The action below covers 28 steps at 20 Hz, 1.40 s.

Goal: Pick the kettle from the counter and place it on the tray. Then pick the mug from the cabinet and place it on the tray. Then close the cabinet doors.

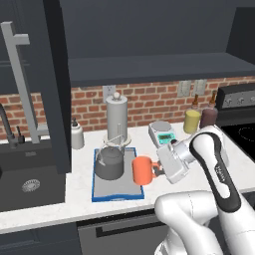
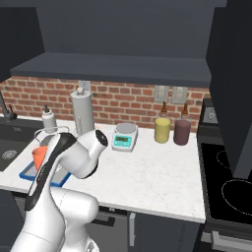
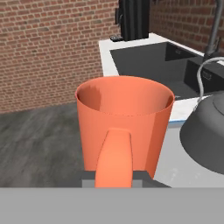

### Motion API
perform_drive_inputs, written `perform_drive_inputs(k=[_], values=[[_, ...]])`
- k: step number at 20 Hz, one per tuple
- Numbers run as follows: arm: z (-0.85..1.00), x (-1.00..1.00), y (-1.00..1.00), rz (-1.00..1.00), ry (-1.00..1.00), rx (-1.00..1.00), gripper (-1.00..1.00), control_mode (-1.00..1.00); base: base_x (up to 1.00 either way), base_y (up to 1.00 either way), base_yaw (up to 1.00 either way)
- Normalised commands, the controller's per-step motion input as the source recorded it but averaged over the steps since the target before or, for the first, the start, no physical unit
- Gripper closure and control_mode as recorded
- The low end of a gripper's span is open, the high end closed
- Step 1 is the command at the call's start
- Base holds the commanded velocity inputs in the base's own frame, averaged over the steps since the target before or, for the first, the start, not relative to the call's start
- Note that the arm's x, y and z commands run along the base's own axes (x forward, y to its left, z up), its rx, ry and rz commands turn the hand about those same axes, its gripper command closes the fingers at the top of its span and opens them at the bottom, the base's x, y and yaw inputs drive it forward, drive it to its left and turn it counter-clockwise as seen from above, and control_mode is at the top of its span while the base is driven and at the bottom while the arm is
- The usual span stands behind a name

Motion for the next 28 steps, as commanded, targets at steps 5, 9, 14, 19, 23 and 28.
perform_drive_inputs(k=[5, 9, 14, 19, 23, 28], values=[[-0.4, 0.05, 0.04, 0.04, 0.0, 0.02, 1.0, -1.0, 0.0, 0.0, 0.0], [-0.37, 0.11, 0.07, 0.02, 0.0, 0.03, 1.0, -1.0, 0.0, 0.0, 0.0], [-0.26, 0.15, 0.05, 0.01, 0.0, 0.04, 1.0, -1.0, 0.0, 0.0, 0.0], [-0.4, 0.04, 0.11, 0.0, 0.0, 0.01, 1.0, -1.0, 0.0, 0.0, 0.0], [-0.4, 0.0, 0.17, 0.0, 0.0, 0.0, 1.0, -1.0, 0.0, 0.0, 0.0], [-0.26, 0.03, 0.16, 0.0, 0.0, 0.02, 1.0, -1.0, 0.0, 0.0, 0.0]])
